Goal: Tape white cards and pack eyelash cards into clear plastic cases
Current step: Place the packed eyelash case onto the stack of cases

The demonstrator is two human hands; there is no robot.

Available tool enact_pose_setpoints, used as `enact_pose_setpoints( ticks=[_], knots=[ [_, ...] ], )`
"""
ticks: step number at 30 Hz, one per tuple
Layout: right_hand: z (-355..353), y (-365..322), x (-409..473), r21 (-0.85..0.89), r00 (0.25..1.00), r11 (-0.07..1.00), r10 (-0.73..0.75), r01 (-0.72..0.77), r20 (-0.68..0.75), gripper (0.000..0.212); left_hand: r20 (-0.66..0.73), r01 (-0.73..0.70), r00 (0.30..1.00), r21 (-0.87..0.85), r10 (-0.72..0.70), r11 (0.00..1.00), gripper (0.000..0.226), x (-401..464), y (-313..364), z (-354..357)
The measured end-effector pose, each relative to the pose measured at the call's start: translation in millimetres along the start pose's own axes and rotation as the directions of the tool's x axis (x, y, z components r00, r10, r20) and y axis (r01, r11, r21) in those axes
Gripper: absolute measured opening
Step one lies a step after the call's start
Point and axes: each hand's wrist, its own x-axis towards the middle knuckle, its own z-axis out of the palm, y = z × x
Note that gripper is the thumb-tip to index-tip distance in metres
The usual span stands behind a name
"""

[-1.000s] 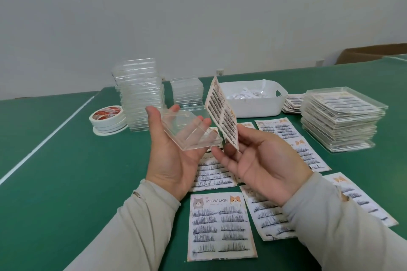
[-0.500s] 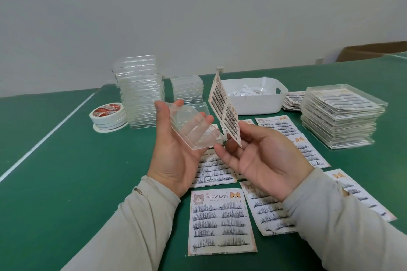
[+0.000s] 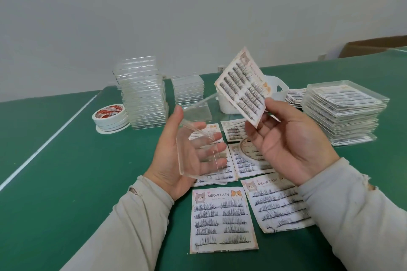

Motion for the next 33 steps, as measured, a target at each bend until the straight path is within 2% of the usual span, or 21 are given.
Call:
enact_pose_setpoints(
  ticks=[3, 5, 7, 9, 12, 14, 17, 24, 30, 33],
  knots=[
    [-2, -5, 1, -0.055, 0.997, 0.996, -0.067, 0.066, -0.022, 0.018, 0.074, 0.074, 0.994, 0.009, -0.074, 0.997, 0.077, 0, 0, -2],
    [-2, -6, 0, -0.111, 0.993, 0.987, -0.116, 0.117, 0.012, 0.008, 0.097, 0.109, 0.989, -0.012, -0.107, 0.994, 0.080, 0, 0, -2],
    [-3, -6, -2, -0.200, 0.981, 0.963, -0.166, 0.184, 0.100, 0.035, 0.113, 0.120, 0.987, -0.061, -0.112, 0.991, 0.082, -1, 0, -3],
    [-4, -7, -5, -0.325, 0.951, 0.902, -0.220, 0.284, 0.220, 0.052, 0.142, 0.106, 0.986, -0.138, -0.086, 0.985, 0.086, -1, 0, -3],
    [-2, 3, -11, -0.496, 0.893, 0.774, -0.193, 0.394, 0.407, 0.055, 0.221, 0.041, 0.975, -0.189, 0.002, 0.981, 0.081, 2, 0, -4],
    [-1, 13, -12, -0.569, 0.876, 0.709, -0.147, 0.417, 0.459, 0.049, 0.241, 0.058, 0.971, -0.225, -0.002, 0.973, 0.078, 3, 1, -5],
    [0, 20, -11, -0.618, 0.883, 0.667, -0.135, 0.417, 0.450, 0.044, 0.258, 0.069, 0.966, -0.243, -0.004, 0.968, 0.080, 4, 1, -8],
    [-6, 21, -5, -0.636, 0.896, 0.651, -0.168, 0.414, 0.411, 0.041, 0.265, 0.039, 0.964, -0.243, 0.028, 0.969, 0.081, 0, -1, -4],
    [-9, 22, -4, -0.651, 0.898, 0.650, -0.116, 0.391, 0.424, 0.040, 0.221, 0.020, 0.975, -0.238, 0.034, 0.971, 0.082, -3, -1, -4],
    [-10, 23, -4, -0.685, 0.896, 0.606, -0.109, 0.404, 0.432, 0.041, 0.187, 0.019, 0.982, -0.218, 0.022, 0.976, 0.084, -3, -1, -2]
  ],
)
